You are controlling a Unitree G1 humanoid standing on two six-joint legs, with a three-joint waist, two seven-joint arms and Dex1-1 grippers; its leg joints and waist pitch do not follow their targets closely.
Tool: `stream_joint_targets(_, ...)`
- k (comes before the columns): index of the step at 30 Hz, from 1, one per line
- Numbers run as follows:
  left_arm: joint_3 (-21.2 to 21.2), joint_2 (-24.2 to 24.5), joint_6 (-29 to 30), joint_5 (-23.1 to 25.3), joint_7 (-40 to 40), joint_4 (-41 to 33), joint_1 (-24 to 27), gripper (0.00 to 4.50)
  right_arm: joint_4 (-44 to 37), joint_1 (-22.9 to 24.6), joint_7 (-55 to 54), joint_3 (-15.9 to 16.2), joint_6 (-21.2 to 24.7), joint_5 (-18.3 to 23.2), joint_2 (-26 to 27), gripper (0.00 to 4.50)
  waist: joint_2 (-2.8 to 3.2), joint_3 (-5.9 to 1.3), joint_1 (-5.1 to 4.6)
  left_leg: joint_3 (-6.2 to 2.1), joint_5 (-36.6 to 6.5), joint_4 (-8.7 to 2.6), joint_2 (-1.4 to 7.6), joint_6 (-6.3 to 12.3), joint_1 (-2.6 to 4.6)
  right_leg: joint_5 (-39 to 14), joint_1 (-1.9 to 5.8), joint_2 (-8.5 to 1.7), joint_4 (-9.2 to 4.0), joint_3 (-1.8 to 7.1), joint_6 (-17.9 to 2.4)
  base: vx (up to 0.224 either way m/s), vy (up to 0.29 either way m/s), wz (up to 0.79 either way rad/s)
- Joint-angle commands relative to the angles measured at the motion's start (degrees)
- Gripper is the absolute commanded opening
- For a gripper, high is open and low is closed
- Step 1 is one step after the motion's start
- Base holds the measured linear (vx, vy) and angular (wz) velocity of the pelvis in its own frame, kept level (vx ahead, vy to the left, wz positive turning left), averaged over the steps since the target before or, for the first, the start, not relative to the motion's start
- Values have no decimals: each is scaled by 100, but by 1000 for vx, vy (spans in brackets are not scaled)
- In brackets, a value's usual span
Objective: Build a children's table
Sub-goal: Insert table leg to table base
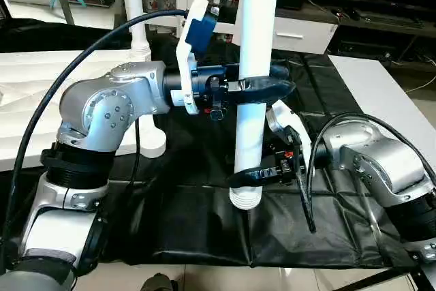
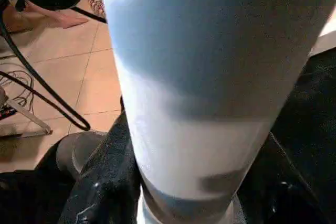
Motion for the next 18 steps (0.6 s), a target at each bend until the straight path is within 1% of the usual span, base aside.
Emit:
stream_joint_targets(1, 68, -12, -88, 169, 262, 73, -155, 209, 43, 58, 7, -22, -34, -11, 13, 187, 48, -419, -2, -185, -971, -440, 379, -269, 232, -681, 183, -527, -402, 268, -1319, 0, 0, 0)
stream_joint_targets(2, 68, -12, -88, 169, 262, 73, -155, 243, 43, 58, 7, -22, -34, -11, 13, 187, 47, -420, -1, -185, -977, -438, 377, -269, 230, -687, 187, -532, -405, 268, -1322, 0, 0, 0)
stream_joint_targets(3, 77, -7, -75, 166, 268, 89, -154, 243, 49, 52, 0, -34, -37, -10, 17, 187, 46, -426, -2, -189, -964, -436, 383, -269, 230, -649, 191, -528, -396, 267, -1327, 0, 0, 0)
stream_joint_targets(4, 158, 21, 29, 105, 291, 166, -143, 243, 78, 16, -40, -119, -51, -7, 32, 187, 43, -418, -11, -189, -966, -440, 380, -262, 225, -651, 186, -524, -400, 268, -1321, 0, 0, 0)
stream_joint_targets(6, 191, 54, 77, 66, 265, 164, -116, 279, 76, -8, -79, -196, -41, 15, 42, 186, 48, -422, -9, -188, -967, -437, 375, -264, 233, -678, 185, -526, -398, 263, -1331, 0, 0, 0)
stream_joint_targets(9, 245, 100, 106, 21, 242, 101, -31, 297, -4, -25, -206, -394, 31, 128, 67, 186, 106, -424, -11, -195, -1031, -444, 378, -316, 241, -643, 179, -520, -394, 263, -1340, 0, 0, 0)
stream_joint_targets(10, 265, 96, 112, 20, 249, 98, -20, 310, -14, -25, -229, -426, 40, 142, 73, 186, 96, -422, -15, -193, -1062, -447, 378, -324, 243, -655, 177, -517, -401, 264, -1338, 0, 0, 0)
stream_joint_targets(11, 284, 129, 59, 60, 247, 71, 28, 310, -12, -23, -340, -528, 31, 154, 96, 186, 162, -425, -1, -201, -1107, -446, 377, -360, 254, -653, 171, -520, -389, 265, -1344, 0, 0, 0)
stream_joint_targets(12, 297, 154, 20, 89, 247, 51, 63, 330, -9, -22, -421, -602, 24, 161, 113, 186, 139, -421, -15, -196, -1131, -456, 381, -372, 252, -647, 168, -515, -405, 266, -1336, 0, 0, 0)
stream_joint_targets(13, 297, 154, 20, 89, 247, 51, 63, 332, -9, -22, -421, -602, 24, 161, 113, 186, 121, -427, -11, -196, -1152, -453, 376, -390, 259, -623, 172, -509, -394, 262, -1343, 0, 0, 0)
stream_joint_targets(14, 337, 179, -17, 110, 287, 46, 113, 332, 26, -25, -588, -728, 1, 152, 152, 186, 180, -429, -3, -205, -1156, -457, 379, -419, 264, -592, 165, -514, -384, 260, -1351, 0, 0, 0)
stream_joint_targets(15, 383, 273, -76, 168, 309, 42, 234, 332, 152, -62, -916, -941, -39, 119, 241, 186, 173, -423, -30, -208, -1196, -469, 380, -460, 247, -550, 167, -512, -395, 261, -1350, 0, 0, 0)
stream_joint_targets(16, 416, 334, -105, 203, 330, 42, 315, 332, 246, -91, -1137, -1081, -67, 94, 305, 186, 156, -426, -39, -201, -1223, -468, 367, -467, 247, -568, 171, -500, -389, 257, -1350, 0, 0, 0)
stream_joint_targets(17, 517, 480, -70, 202, 341, 0, 552, 332, 486, -171, -1724, -1404, -127, 34, 488, 186, 223, -431, -35, -209, -1218, -461, 361, -504, 256, -609, 155, -516, -379, 262, -1351, 0, 0, 0)
stream_joint_targets(18, 462, 617, -135, 321, 296, -84, 722, 332, 534, -166, -1956, -1525, -167, 11, 560, 186, 193, -419, -68, -208, -1304, -482, 350, -557, 242, -800, 155, -506, -406, 260, -1304, 0, 0, 0)
